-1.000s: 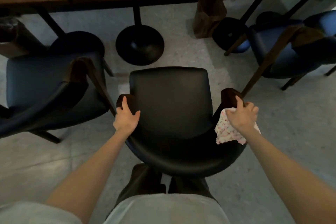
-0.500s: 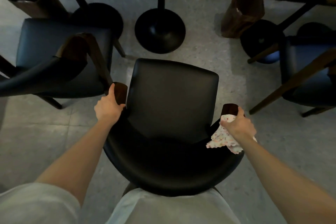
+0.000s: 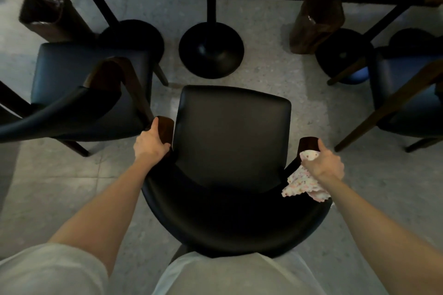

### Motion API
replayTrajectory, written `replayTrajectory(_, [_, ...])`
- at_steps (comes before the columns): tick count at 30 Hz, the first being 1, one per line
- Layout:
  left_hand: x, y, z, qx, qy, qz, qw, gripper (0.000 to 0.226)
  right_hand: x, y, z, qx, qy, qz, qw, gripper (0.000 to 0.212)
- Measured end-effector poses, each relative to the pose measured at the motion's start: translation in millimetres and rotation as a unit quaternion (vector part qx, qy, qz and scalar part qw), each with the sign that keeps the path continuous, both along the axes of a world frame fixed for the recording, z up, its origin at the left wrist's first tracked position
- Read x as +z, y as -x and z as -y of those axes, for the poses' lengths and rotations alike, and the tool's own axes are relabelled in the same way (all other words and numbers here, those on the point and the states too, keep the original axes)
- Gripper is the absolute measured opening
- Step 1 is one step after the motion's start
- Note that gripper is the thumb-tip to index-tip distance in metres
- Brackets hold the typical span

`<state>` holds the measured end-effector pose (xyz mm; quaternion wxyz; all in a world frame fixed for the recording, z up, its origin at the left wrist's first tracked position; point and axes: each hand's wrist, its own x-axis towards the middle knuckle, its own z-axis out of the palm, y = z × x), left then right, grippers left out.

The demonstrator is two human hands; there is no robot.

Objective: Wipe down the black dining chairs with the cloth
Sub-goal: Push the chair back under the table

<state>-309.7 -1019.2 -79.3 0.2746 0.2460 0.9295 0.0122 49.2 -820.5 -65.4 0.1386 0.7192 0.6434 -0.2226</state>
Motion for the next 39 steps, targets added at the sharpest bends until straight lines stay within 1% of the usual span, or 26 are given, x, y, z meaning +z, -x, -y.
replayTrajectory(7, [3.1, 4.5, -3.4, -0.012, -0.005, -0.001, 1.0, 0.09, 6.0, -1.2, 4.7, 0.018, -0.015, 0.005, 1.0, 0.07])
replayTrajectory(16, [0.3, 21.4, -32.1, -0.023, -0.015, -0.007, 1.0, 0.088, 5.4, 10.5, -19.7, -0.008, -0.026, -0.012, 1.0, 0.068])
replayTrajectory(23, [-1.6, 46.1, -68.5, -0.011, -0.024, -0.005, 1.0, 0.088, 7.4, 40.0, -73.2, 0.012, -0.027, -0.01, 1.0, 0.067])
replayTrajectory(30, [3.1, 78.4, -115.1, 0.027, -0.031, -0.021, 0.999, 0.086, 9.2, 84.7, -144.2, 0.024, -0.022, -0.038, 0.999, 0.068])
replayTrajectory(33, [6.3, 96.7, -136.2, 0.025, -0.033, -0.033, 0.999, 0.085, 9.1, 104.8, -169.3, 0.029, -0.028, -0.053, 0.998, 0.067])
replayTrajectory(39, [5.1, 119.6, -164.4, 0.022, -0.024, -0.031, 0.999, 0.085, 5.1, 134.3, -207.4, 0.05, -0.029, -0.051, 0.997, 0.067])
